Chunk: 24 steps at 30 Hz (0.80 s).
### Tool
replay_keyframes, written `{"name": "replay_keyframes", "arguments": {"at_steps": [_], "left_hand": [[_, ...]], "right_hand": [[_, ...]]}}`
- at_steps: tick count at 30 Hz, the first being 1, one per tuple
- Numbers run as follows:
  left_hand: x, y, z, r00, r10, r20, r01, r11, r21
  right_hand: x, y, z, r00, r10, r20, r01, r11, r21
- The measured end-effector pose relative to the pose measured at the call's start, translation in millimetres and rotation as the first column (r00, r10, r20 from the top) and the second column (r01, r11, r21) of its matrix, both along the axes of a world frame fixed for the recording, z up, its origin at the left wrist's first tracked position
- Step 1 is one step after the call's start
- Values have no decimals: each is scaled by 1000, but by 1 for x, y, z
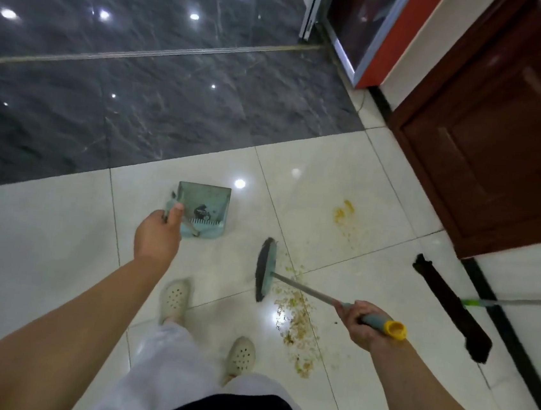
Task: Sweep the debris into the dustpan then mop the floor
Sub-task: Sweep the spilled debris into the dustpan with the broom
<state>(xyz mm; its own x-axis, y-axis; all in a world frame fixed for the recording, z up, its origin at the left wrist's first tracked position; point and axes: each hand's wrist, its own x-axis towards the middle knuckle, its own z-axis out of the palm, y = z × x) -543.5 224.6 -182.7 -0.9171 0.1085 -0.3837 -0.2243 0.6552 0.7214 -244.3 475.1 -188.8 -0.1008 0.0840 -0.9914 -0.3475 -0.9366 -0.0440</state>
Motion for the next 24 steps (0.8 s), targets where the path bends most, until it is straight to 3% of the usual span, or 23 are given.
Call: {"name": "replay_keyframes", "arguments": {"at_steps": [5, 12, 24], "left_hand": [[-49, 18, 6, 996, -92, 14, 91, 995, 37], [-125, 23, 15, 985, -170, 4, 169, 983, 72], [-221, -4, 10, 970, -236, -62, 231, 969, -85]], "right_hand": [[-24, -16, 11, 999, -27, 21, 26, 999, 39], [-98, -36, 21, 977, 213, -14, -212, 977, 35], [-312, -100, 3, 920, 348, -182, -343, 937, 58]]}}
